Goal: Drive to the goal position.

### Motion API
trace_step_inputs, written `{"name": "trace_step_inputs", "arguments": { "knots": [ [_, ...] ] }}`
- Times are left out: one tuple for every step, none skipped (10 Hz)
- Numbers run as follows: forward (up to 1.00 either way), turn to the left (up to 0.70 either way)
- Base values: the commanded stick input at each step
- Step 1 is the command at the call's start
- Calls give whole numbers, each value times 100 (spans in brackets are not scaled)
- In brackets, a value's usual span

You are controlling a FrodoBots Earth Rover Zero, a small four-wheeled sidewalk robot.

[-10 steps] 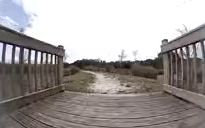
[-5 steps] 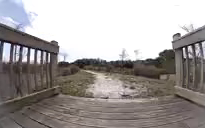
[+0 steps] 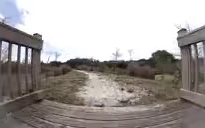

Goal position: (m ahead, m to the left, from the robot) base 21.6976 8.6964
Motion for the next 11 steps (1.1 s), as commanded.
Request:
{"name": "trace_step_inputs", "arguments": {
  "knots": [
    [70,0],
    [70,0],
    [70,0],
    [70,0],
    [70,0],
    [70,0],
    [70,0],
    [70,0],
    [70,0],
    [70,0],
    [70,0]
  ]
}}
